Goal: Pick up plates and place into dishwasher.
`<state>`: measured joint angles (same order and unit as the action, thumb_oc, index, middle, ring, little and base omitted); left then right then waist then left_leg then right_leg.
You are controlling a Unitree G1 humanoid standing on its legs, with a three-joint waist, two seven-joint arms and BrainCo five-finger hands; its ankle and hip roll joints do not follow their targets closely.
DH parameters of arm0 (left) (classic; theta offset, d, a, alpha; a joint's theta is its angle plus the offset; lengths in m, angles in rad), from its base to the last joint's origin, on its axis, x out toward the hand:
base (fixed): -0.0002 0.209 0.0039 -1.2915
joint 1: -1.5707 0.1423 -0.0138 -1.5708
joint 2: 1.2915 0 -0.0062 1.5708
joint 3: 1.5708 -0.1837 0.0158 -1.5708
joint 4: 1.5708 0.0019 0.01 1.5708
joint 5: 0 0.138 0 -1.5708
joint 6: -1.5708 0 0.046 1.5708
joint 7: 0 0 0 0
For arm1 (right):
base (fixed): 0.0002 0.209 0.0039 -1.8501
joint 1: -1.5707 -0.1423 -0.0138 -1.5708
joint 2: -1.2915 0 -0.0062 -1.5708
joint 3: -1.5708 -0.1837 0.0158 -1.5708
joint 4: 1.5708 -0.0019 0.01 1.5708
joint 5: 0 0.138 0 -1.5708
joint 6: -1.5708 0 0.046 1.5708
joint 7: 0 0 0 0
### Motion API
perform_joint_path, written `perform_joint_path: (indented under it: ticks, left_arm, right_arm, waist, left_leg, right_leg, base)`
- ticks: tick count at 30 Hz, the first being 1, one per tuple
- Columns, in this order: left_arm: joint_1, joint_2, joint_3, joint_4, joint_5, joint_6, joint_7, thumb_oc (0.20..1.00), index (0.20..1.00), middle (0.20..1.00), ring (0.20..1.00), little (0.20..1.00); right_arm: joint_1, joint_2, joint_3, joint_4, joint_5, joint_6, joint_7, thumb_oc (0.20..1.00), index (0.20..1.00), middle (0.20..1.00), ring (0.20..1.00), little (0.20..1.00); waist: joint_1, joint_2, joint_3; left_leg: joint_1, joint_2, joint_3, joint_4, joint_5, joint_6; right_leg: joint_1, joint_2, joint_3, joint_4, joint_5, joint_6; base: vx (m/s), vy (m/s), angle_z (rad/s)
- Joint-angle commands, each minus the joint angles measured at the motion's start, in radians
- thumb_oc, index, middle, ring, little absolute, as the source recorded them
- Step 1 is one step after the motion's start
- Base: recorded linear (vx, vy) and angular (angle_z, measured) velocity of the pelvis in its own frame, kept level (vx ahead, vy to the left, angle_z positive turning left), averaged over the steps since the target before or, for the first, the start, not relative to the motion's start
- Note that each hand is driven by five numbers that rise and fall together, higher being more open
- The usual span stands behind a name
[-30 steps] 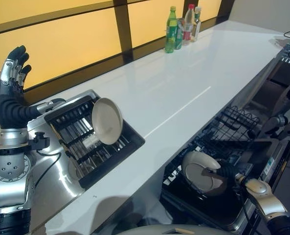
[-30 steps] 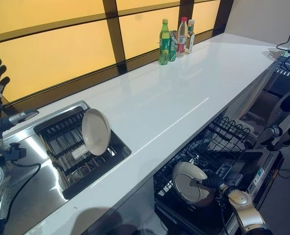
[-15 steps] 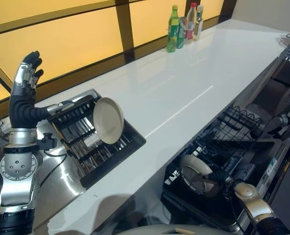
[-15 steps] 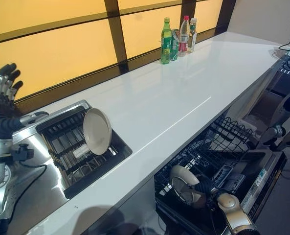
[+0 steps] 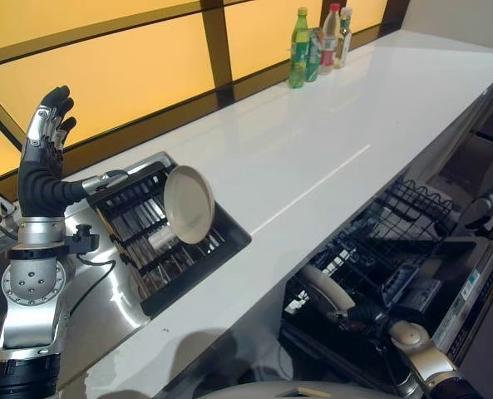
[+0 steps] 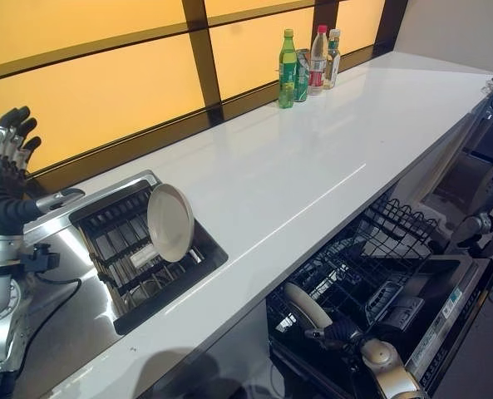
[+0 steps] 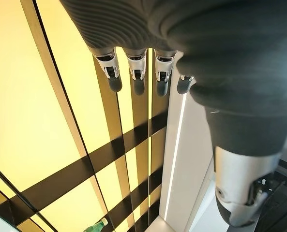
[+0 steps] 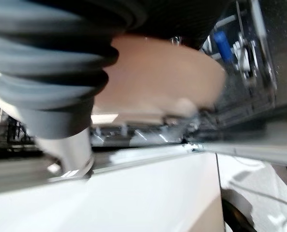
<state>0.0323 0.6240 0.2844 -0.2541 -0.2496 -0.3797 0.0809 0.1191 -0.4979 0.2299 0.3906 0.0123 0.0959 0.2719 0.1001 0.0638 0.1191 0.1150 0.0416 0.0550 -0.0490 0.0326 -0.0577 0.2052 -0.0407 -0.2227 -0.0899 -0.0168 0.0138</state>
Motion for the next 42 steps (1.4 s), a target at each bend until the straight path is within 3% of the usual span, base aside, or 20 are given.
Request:
perform_joint_path:
  ticks: [1, 13, 22, 25, 28, 30, 31, 33, 35, 38, 42]
  left_arm:
    - [-0.033, 0.058, -0.013, 0.004, 0.008, -0.045, 0.015, 1.000, 1.000, 1.000, 1.000, 1.000]
    - [0.000, 0.054, 0.020, 0.080, 0.076, -0.082, 0.038, 1.000, 1.000, 1.000, 1.000, 1.000]
    - [0.033, 0.079, 0.050, 0.143, 0.294, -0.115, 0.126, 1.000, 1.000, 1.000, 1.000, 1.000]
    - [0.046, 0.128, 0.046, 0.172, 0.420, -0.130, 0.168, 1.000, 1.000, 1.000, 1.000, 1.000]
    - [0.070, 0.187, 0.037, 0.180, 0.546, -0.136, 0.188, 1.000, 1.000, 1.000, 1.000, 1.000]
    - [0.102, 0.224, 0.040, 0.175, 0.603, -0.153, 0.207, 1.000, 1.000, 1.000, 1.000, 1.000]
    - [0.132, 0.244, 0.044, 0.171, 0.670, -0.152, 0.244, 1.000, 1.000, 1.000, 1.000, 1.000]
    - [0.167, 0.279, 0.050, 0.167, 0.715, -0.145, 0.291, 1.000, 1.000, 1.000, 1.000, 1.000]
    - [0.178, 0.314, 0.059, 0.148, 0.741, -0.130, 0.310, 1.000, 1.000, 1.000, 1.000, 1.000]
    - [0.153, 0.366, 0.045, 0.145, 0.760, -0.097, 0.345, 1.000, 1.000, 1.000, 1.000, 1.000]
    - [0.085, 0.395, -0.040, 0.200, 0.867, -0.108, 0.455, 1.000, 1.000, 1.000, 1.000, 1.000]
  right_arm:
    - [-0.018, -0.038, -0.052, -0.143, 0.053, -0.012, -0.033, 1.000, 1.000, 1.000, 1.000, 1.000]
    - [-0.075, -0.126, -0.300, -0.459, 0.098, -0.097, -0.096, 1.000, 1.000, 1.000, 1.000, 1.000]
    - [-0.104, -0.146, -0.397, -0.607, 0.215, -0.171, -0.113, 1.000, 1.000, 1.000, 1.000, 1.000]
    - [-0.111, -0.151, -0.409, -0.648, 0.250, -0.196, -0.125, 1.000, 1.000, 1.000, 1.000, 1.000]
    - [-0.116, -0.169, -0.415, -0.664, 0.279, -0.219, -0.140, 1.000, 1.000, 1.000, 1.000, 1.000]
    - [-0.125, -0.184, -0.417, -0.672, 0.318, -0.232, -0.139, 1.000, 1.000, 1.000, 1.000, 1.000]
    - [-0.141, -0.180, -0.404, -0.674, 0.331, -0.243, -0.140, 1.000, 1.000, 1.000, 1.000, 1.000]
    - [-0.173, -0.164, -0.367, -0.674, 0.328, -0.261, -0.151, 1.000, 1.000, 1.000, 1.000, 1.000]
    - [-0.185, -0.157, -0.351, -0.689, 0.333, -0.275, -0.164, 1.000, 1.000, 1.000, 1.000, 1.000]
    - [-0.199, -0.170, -0.340, -0.703, 0.365, -0.311, -0.181, 1.000, 1.000, 1.000, 1.000, 1.000]
    - [-0.205, -0.179, -0.366, -0.721, 0.421, -0.394, -0.213, 1.000, 1.000, 1.000, 1.000, 1.000]
  waist:
    - [-0.008, -0.038, -0.052]
    - [-0.026, -0.033, -0.056]
    - [-0.031, -0.019, -0.052]
    - [-0.031, -0.012, -0.049]
    - [-0.025, -0.020, -0.037]
    - [-0.011, -0.026, -0.024]
    - [0.008, -0.022, -0.015]
    - [0.032, -0.013, -0.009]
    - [0.042, -0.012, -0.005]
    - [0.044, -0.015, -0.008]
    - [0.019, -0.018, -0.026]
  left_leg:
    - [-0.110, 0.009, 0.033, 0.012, 0.052, -0.041]
    - [-0.099, 0.023, 0.050, -0.007, 0.056, -0.042]
    - [-0.118, 0.043, 0.053, 0.003, 0.088, -0.054]
    - [-0.134, 0.038, 0.030, 0.041, 0.099, -0.057]
    - [-0.173, 0.017, -0.017, 0.187, 0.092, -0.055]
    - [-0.209, -0.003, -0.083, 0.267, 0.086, -0.048]
    - [-0.212, -0.020, -0.160, 0.249, 0.090, -0.037]
    - [-0.196, -0.022, -0.222, 0.174, 0.110, -0.028]
    - [-0.195, -0.014, -0.227, 0.148, 0.131, -0.033]
    - [-0.193, -0.018, -0.226, 0.126, 0.111, -0.031]
    - [-0.152, -0.025, -0.191, 0.094, 0.035, -0.024]
  right_leg:
    - [-0.028, -0.035, -0.012, 0.060, -0.034, 0.021]
    - [-0.035, -0.016, 0.008, 0.052, -0.035, 0.016]
    - [-0.041, 0.006, 0.025, 0.072, -0.052, 0.002]
    - [-0.047, 0.015, 0.039, 0.085, -0.059, -0.004]
    - [-0.057, 0.008, 0.051, 0.093, -0.052, -0.010]
    - [-0.064, 0.004, 0.067, 0.101, -0.045, -0.012]
    - [-0.068, 0.012, 0.094, 0.105, -0.040, -0.007]
    - [-0.062, 0.026, 0.128, 0.106, -0.045, -0.003]
    - [-0.054, 0.031, 0.144, 0.104, -0.051, -0.002]
    - [-0.058, 0.025, 0.152, 0.106, -0.054, 0.004]
    - [-0.069, -0.003, 0.129, 0.112, -0.056, 0.018]
  base:
    - [-0.07, -0.054, 0.01]
    - [-0.09, -0.025, 0.00]
    - [-0.07, -0.028, -0.06]
    - [-0.06, -0.027, -0.04]
    - [-0.06, -0.041, -0.07]
    - [-0.01, -0.015, -0.11]
    - [0.06, 0.028, -0.22]
    - [0.10, 0.064, -0.46]
    - [0.11, 0.102, -0.63]
    - [0.10, 0.147, -0.35]
    - [0.13, 0.204, -0.44]
